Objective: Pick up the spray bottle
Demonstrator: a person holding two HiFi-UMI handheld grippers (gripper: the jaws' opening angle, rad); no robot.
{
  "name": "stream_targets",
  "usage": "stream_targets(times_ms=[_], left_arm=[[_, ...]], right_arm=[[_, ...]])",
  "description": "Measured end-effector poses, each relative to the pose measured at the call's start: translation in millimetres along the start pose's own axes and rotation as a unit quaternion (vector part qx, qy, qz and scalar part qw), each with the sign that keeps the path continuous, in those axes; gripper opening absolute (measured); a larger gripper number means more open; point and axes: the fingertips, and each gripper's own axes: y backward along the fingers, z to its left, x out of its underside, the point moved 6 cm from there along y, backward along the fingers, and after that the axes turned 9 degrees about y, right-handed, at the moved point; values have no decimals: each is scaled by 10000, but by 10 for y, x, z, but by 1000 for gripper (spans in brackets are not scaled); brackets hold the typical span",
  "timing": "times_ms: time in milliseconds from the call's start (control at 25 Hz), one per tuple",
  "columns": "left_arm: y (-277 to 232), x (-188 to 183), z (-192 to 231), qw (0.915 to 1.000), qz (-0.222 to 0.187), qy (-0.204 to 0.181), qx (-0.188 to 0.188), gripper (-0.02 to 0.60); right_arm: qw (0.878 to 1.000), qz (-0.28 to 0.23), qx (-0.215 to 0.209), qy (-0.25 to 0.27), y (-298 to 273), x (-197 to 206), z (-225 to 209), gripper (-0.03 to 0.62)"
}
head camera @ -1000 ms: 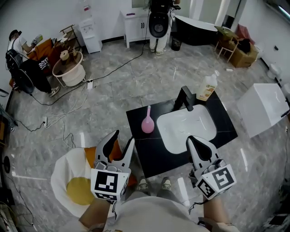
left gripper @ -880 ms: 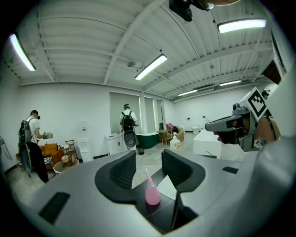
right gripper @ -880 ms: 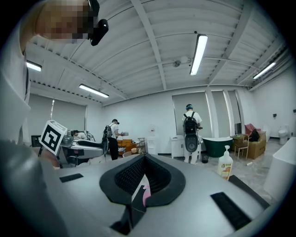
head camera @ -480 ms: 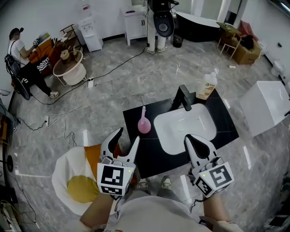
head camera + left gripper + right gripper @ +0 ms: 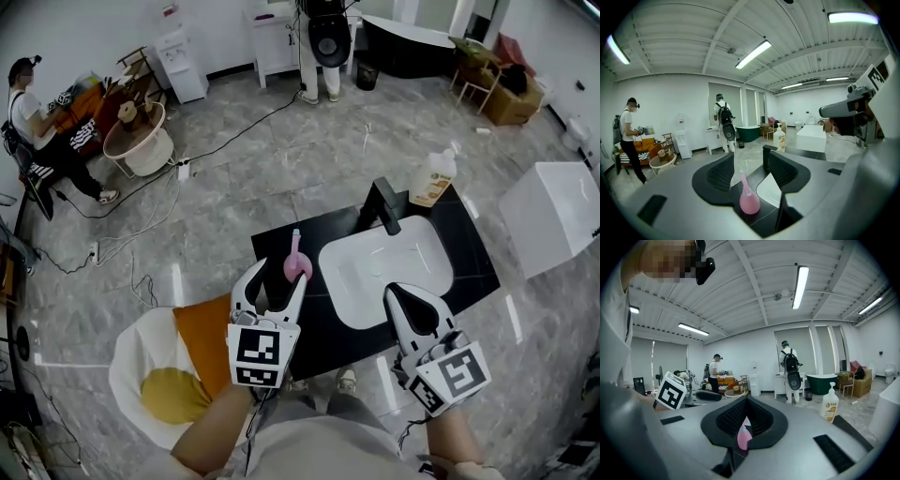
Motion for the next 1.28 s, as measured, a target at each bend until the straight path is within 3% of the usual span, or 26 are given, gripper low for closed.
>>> stream_targets(times_ms=[200, 680, 880, 1200, 1280], left_arm=[[-394, 313, 24, 9992, 303, -278, -14, 262], [-1129, 1212, 243, 9962, 769, 41, -412, 264], [-1398, 1483, 325, 9943, 800, 407, -574, 268], [-1660, 1722, 358, 9942, 788, 250, -694, 267], [-1646, 1717, 367, 9945, 702, 260, -733, 236]], right_arm=[[9999, 159, -66, -3, -206, 122, -25, 29], [9970, 716, -265, -154, -627, 649, -50, 28], [9955, 865, -286, -252, -721, 871, -104, 29], [9925, 1089, -313, -465, -742, 1135, -127, 29], [9921, 1127, -297, -471, -731, 1156, -140, 28]])
